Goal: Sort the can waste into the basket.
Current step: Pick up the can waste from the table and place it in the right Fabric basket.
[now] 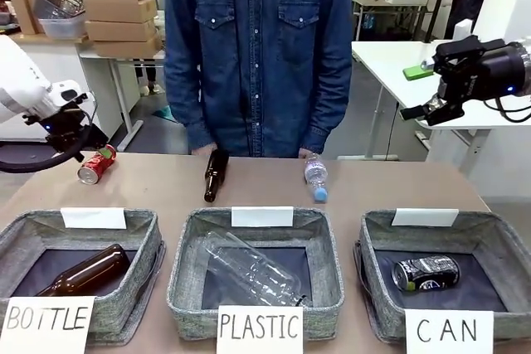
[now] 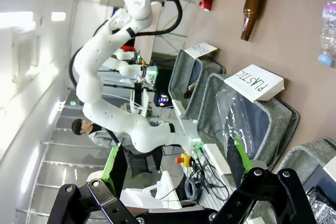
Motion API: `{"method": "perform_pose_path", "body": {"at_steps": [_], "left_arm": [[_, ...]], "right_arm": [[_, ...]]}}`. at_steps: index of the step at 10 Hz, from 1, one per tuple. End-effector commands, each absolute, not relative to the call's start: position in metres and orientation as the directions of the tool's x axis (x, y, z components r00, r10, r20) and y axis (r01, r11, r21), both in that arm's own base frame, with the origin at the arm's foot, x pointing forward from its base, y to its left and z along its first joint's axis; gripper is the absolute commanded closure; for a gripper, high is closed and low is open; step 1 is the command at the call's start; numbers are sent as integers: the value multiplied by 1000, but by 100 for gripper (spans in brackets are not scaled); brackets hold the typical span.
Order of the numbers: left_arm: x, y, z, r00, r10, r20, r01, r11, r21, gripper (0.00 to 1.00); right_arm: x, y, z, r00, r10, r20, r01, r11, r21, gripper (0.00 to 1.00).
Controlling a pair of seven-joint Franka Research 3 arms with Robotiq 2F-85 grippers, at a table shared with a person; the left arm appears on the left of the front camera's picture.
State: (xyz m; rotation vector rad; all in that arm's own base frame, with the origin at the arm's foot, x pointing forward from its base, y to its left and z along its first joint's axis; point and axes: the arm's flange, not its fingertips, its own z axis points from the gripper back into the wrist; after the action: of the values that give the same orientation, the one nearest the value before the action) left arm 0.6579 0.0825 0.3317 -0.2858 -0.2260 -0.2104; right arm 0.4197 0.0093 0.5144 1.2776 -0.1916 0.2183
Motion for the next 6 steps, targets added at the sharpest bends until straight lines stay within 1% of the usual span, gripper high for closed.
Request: {"method": "perform_pose_path", "body": {"at_steps": [1, 2, 3, 4, 5, 6], "left_arm": [[671, 78, 332, 958, -173, 229, 226, 947, -230, 0], [673, 79, 327, 963, -161, 216, 207, 955, -211, 0], [676, 80, 322, 969, -154, 194, 191, 964, -184, 59], [676, 80, 319, 971, -156, 179, 188, 966, -176, 60], [677, 80, 318, 972, -161, 170, 191, 965, -179, 100], [677, 81, 316, 972, -164, 166, 193, 965, -176, 65]], "right_arm": [[419, 8, 516, 958, 72, 276, -285, 275, 918, 0], [419, 8, 516, 958, 72, 276, -285, 275, 918, 0], [419, 8, 516, 958, 72, 276, -285, 275, 918, 0], [419, 8, 516, 958, 72, 276, -285, 275, 918, 0], [419, 8, 516, 958, 72, 276, -285, 275, 918, 0], [419, 8, 516, 958, 72, 276, -285, 275, 918, 0]]}}
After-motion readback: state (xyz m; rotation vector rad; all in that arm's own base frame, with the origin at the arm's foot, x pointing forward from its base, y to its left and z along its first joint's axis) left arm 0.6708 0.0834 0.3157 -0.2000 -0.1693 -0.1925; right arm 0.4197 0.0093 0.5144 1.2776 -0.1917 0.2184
